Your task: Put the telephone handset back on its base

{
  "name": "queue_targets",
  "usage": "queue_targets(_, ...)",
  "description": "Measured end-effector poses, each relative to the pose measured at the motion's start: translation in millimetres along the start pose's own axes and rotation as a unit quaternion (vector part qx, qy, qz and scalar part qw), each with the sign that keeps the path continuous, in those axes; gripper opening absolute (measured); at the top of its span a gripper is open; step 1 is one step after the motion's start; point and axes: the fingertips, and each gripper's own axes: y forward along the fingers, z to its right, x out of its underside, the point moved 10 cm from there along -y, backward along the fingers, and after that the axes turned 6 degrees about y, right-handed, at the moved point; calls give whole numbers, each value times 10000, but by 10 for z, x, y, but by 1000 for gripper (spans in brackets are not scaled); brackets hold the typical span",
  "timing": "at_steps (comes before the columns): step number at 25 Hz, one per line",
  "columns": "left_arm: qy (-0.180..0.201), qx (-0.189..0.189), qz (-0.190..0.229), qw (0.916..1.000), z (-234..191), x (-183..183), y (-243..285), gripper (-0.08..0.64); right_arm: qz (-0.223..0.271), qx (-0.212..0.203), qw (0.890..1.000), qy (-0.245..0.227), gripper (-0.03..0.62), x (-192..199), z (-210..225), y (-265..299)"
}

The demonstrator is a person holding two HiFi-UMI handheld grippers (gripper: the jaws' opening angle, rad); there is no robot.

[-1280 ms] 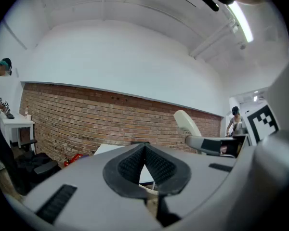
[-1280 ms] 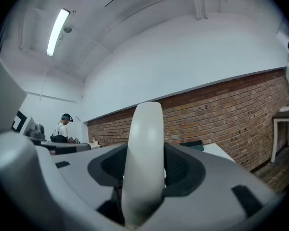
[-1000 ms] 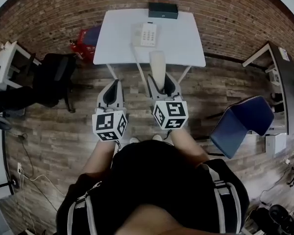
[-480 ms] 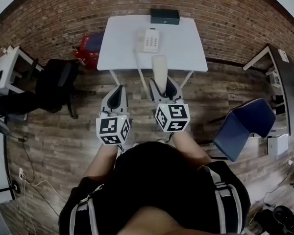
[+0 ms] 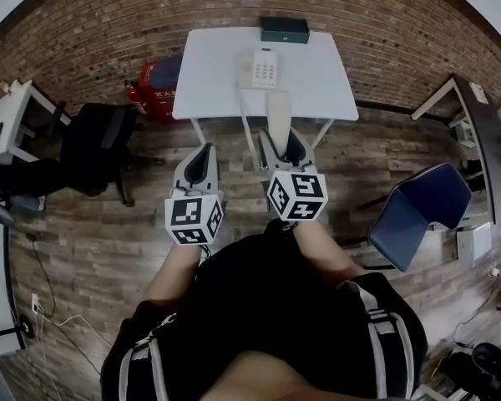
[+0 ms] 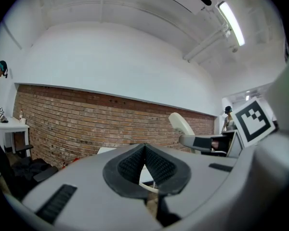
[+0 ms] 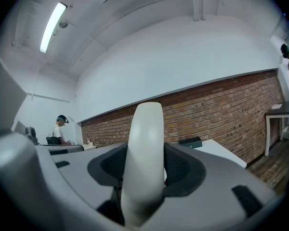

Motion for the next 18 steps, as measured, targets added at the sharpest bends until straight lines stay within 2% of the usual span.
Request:
queue_targets(10, -35, -53, 47, 10000, -226, 47, 59, -3, 57, -57, 9999, -69, 202, 12, -116, 234)
queue_targets(18, 51, -38, 43, 10000, -311, 58, 453, -3, 89, -90, 9999, 26, 204, -18, 93, 626)
